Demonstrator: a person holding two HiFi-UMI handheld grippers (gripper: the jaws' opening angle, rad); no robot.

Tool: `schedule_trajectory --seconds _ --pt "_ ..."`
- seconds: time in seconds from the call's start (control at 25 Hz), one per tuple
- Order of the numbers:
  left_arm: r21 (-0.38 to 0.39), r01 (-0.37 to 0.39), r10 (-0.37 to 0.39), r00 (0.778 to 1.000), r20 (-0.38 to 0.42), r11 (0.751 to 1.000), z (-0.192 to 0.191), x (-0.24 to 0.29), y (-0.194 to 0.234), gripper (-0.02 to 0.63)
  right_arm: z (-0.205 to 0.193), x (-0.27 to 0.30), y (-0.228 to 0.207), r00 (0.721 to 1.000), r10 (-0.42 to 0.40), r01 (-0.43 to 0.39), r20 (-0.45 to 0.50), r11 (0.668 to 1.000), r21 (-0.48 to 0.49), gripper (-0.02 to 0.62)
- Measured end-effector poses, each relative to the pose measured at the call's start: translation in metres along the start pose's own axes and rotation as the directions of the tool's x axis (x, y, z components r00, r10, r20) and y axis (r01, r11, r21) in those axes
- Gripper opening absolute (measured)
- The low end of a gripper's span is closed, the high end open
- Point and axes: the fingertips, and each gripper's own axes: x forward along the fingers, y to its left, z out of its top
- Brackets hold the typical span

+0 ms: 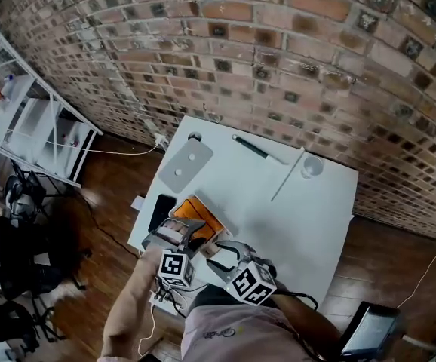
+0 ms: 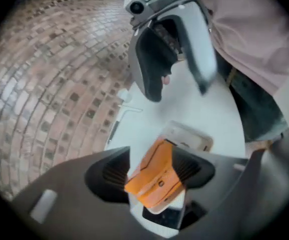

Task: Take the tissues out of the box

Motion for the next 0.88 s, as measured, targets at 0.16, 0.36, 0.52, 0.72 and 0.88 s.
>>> schedule_trajectory --seconds 0.16,0.36,0.52,0.72,0.88 --pt "0.123 0.147 -0.145 0.989 -0.023 0.981 -0.019 0.025 -0.001 0.390 -0.031 0.045 -0.014 0.991 0.007 0.002 -0.136 0.998 0.064 0.293" --pt "0.235 0.244 -0.265 0.962 0.064 0.941 -0.027 0.044 -0.005 0.462 -0.041 0.065 -0.043 0.980 -0.069 0.101 -0.184 0.980 0.170 0.296" --pt "0.316 0.360 -0.409 0.906 0.107 0.878 -0.032 0.054 -0.027 0.349 -0.046 0.074 -0.053 0.972 -0.095 0.142 -0.214 0.966 0.216 0.296" --pt "0.196 0.506 -0.541 0.806 0.240 0.840 -0.030 0.056 -0.033 0.263 -0.048 0.069 -0.053 0.963 -0.115 0.172 -0.242 0.958 0.230 0.296" --pt "0.096 0.531 -0.533 0.790 0.302 0.842 -0.023 0.052 -0.019 0.140 -0.048 0.067 -0.048 0.965 -0.117 0.179 -0.236 0.949 0.259 0.295"
